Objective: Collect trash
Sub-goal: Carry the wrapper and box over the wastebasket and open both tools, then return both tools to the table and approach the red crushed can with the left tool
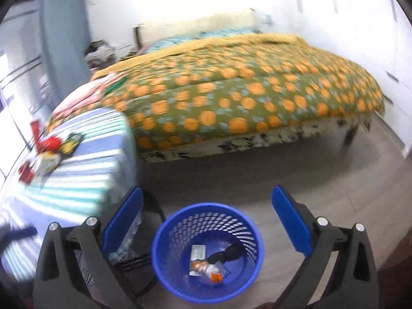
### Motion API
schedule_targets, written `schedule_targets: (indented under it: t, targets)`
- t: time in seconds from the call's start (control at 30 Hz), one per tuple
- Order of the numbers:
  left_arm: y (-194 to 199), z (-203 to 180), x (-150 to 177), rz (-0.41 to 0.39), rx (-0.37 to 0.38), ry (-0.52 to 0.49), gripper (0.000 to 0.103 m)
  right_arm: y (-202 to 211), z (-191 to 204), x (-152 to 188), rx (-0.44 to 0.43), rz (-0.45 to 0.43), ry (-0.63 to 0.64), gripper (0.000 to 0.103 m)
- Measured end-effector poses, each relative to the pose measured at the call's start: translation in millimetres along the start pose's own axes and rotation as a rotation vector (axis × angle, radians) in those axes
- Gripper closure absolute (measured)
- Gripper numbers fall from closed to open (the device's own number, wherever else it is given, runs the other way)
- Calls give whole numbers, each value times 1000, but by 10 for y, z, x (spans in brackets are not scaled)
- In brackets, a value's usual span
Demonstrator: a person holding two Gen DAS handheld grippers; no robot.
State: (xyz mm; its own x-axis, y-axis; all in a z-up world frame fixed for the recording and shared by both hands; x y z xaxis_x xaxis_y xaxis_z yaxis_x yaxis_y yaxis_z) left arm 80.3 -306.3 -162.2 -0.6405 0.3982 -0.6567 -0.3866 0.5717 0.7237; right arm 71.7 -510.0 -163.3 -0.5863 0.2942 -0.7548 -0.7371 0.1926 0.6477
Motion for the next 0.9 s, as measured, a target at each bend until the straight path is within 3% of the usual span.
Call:
schedule_targets:
  t: [0.17, 0.33, 0.4, 0.67, 0.9]
  targets:
    - [334, 833, 360, 7, -189, 39, 5, 171, 804, 205, -72, -2, 104, 5]
    - [638, 1717, 688, 38, -388, 105, 6, 158, 1753, 482, -209, 82, 181, 5]
    - [743, 1944, 731, 45, -424, 132, 6, 90, 2120, 547, -246, 137, 195, 5]
    - [985, 2739, 859, 89, -478, 273, 6, -367, 3077, 511, -246, 252, 322, 5]
    - [865, 3078, 620, 90, -466, 284, 5, -715, 3413, 605, -224, 286, 370, 4]
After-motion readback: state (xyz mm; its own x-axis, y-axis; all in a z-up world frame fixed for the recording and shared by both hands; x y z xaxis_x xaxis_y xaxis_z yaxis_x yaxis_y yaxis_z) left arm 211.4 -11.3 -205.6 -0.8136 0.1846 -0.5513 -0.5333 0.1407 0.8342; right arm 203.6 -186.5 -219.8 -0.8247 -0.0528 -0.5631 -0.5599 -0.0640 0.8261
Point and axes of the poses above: each gripper's, at about its wrist camera, not at the fingertips, and y roughly against the way its jaws point, z to its left, x to its underside, the point moved 7 cm from there along -y, roughly the way its jaws point, and after that the axes turned 2 degrees about x, right-handed, at the moved point
